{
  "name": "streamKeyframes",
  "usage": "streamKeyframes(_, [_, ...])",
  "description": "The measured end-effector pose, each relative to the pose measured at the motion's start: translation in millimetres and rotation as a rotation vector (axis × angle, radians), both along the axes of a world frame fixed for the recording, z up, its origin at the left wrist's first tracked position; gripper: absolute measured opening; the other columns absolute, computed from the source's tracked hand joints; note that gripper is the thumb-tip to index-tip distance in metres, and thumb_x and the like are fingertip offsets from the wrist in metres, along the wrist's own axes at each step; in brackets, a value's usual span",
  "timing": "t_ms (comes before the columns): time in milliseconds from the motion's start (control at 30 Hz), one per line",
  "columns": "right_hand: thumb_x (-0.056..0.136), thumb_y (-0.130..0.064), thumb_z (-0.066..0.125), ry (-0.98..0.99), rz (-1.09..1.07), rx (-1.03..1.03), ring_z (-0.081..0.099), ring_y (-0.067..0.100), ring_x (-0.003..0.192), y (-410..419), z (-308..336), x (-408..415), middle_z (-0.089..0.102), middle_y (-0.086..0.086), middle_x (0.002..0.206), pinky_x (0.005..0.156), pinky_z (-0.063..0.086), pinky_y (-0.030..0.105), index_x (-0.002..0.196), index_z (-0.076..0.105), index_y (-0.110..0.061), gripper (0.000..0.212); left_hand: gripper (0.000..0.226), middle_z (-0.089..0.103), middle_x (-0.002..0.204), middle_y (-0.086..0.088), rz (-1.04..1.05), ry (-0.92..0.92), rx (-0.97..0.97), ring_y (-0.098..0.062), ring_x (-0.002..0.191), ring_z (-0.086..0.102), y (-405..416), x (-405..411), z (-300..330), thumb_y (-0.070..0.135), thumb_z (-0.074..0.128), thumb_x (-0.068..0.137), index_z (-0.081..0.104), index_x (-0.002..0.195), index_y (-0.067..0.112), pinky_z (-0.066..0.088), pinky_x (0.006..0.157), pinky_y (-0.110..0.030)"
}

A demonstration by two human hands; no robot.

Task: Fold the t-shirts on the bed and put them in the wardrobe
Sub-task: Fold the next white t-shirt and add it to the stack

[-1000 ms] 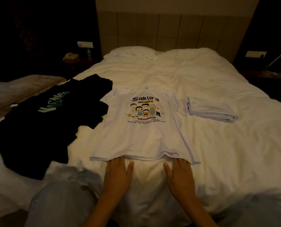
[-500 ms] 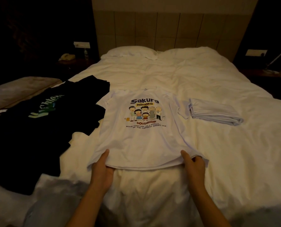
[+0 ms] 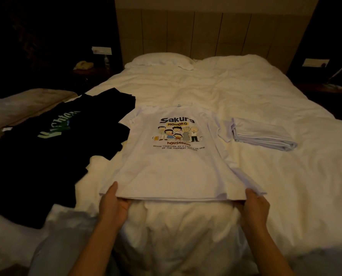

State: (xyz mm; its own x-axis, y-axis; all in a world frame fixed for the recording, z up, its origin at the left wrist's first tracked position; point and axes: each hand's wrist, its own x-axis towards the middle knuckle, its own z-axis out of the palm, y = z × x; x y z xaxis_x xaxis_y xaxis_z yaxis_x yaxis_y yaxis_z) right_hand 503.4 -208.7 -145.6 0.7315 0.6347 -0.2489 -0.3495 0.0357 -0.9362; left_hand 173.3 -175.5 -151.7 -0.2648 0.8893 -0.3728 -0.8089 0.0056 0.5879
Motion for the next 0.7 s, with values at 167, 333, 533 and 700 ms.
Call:
streamKeyframes(167, [0.091,-0.013,0.067,0.007,0.05,0.0,0.064,0.032,0.094,-5,-1,1,0.064,0.02,0.11,0.05,0.057,0.024,0.124,0.057,0.006,0.04,0.012,0.062,0.116,-0.006,0.022,0.059,-0.069,-0.025,0.107,0.059,-2,-6,-6,0.016,0.053,0.1,0.059,0.11,0.018,0.06,0.062,-0.037])
streamKeyframes(333, [0.093,-0.02,0.067,-0.072,0.026,-0.014,0.065,0.032,0.092,-10,4,10,0.065,0.018,0.109,0.066,0.06,0.036,0.12,0.062,0.003,0.036,0.04,0.06,0.117,-0.008,0.163,0.205,-0.087,-0.024,0.103,0.058,-2,-11,3,0.026,0.053,0.101,0.048,0.135,0.006,0.059,0.075,-0.039])
streamKeyframes(533, [0.094,-0.044,0.057,-0.095,-0.048,-0.069,0.067,0.035,0.083,-13,8,21,0.065,0.014,0.095,0.084,0.056,0.053,0.096,0.063,-0.008,0.037,0.048,0.056,0.126,-0.01,0.16,0.177,-0.113,-0.024,0.106,0.058,-3,-18,-1,0.034,0.052,0.101,0.045,0.141,0.008,0.047,0.091,-0.045])
streamKeyframes(700, [0.083,-0.039,0.075,-0.091,0.085,-0.07,0.064,0.03,0.096,-20,7,11,0.066,0.01,0.109,0.091,0.054,0.048,0.113,0.064,-0.005,0.047,0.049,0.06,0.128,-0.01,0.025,0.165,-0.114,-0.03,0.115,0.058,-7,-9,-1,0.034,0.06,0.096,0.05,0.139,0.013,0.052,0.085,-0.045])
